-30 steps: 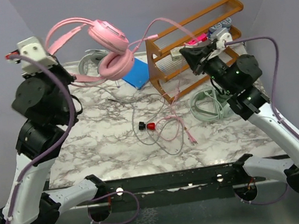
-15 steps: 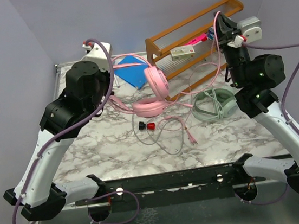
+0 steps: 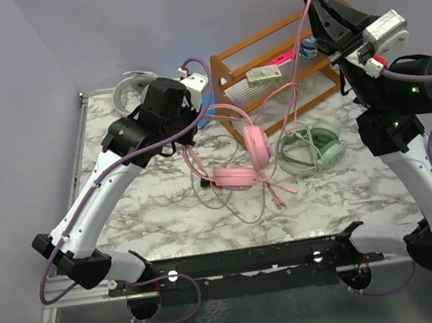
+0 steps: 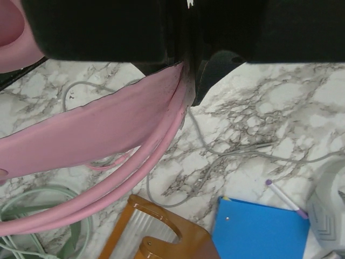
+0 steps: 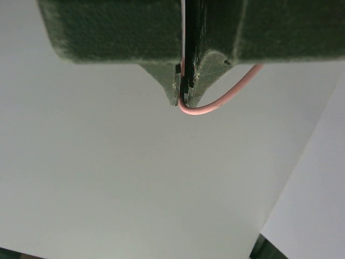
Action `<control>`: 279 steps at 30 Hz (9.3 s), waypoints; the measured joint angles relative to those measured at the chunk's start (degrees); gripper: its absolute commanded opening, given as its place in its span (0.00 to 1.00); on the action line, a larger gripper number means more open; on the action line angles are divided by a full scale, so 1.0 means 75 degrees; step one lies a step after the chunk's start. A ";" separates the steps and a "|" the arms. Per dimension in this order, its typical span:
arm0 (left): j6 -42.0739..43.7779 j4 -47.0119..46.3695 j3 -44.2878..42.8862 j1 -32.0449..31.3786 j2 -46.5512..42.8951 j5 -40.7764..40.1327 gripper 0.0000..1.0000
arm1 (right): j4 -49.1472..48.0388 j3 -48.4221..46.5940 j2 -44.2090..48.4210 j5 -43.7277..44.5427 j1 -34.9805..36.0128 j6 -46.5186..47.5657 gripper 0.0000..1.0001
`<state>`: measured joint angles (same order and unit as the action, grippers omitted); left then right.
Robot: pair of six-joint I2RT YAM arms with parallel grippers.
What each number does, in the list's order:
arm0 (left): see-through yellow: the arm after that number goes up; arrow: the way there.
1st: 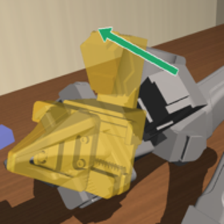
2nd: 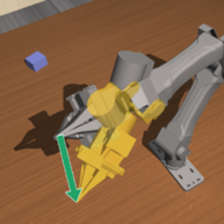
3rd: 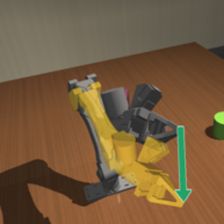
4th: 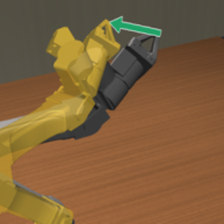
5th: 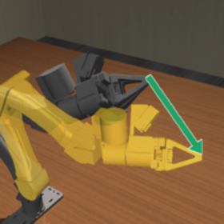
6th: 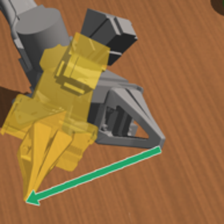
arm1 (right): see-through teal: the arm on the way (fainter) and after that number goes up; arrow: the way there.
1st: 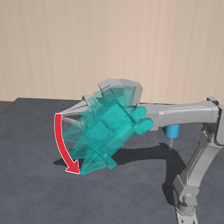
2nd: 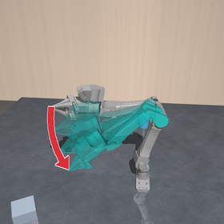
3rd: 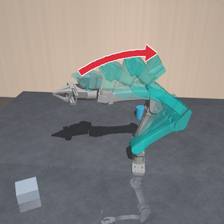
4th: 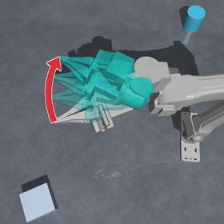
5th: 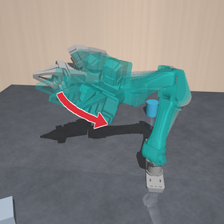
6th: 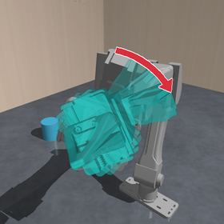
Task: Wrap the headphones
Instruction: Wrap the headphones cable around the headphones.
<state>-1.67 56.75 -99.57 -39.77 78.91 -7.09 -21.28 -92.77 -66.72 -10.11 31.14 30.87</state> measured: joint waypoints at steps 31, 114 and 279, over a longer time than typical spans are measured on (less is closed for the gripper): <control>-0.0239 -0.1145 0.0714 -0.1600 0.0466 0.2483 0.00 | 0.3287 -0.2081 -0.2404 0.0568 0.0012 -0.0356 0.01; -0.2302 -0.6543 0.3751 -0.0863 -0.2649 -0.1311 0.00 | 0.4022 -0.2308 -0.3019 0.3418 0.0909 0.0915 0.01; 0.4042 -0.6187 0.5333 0.0688 -0.3512 -0.4470 0.00 | 0.6047 -0.1725 -0.1862 0.0242 0.2984 -0.3159 0.01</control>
<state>28.64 10.35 -59.57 -34.61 52.58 -40.62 24.08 -105.71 -80.68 -8.29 53.52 7.18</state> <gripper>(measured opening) 0.117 0.019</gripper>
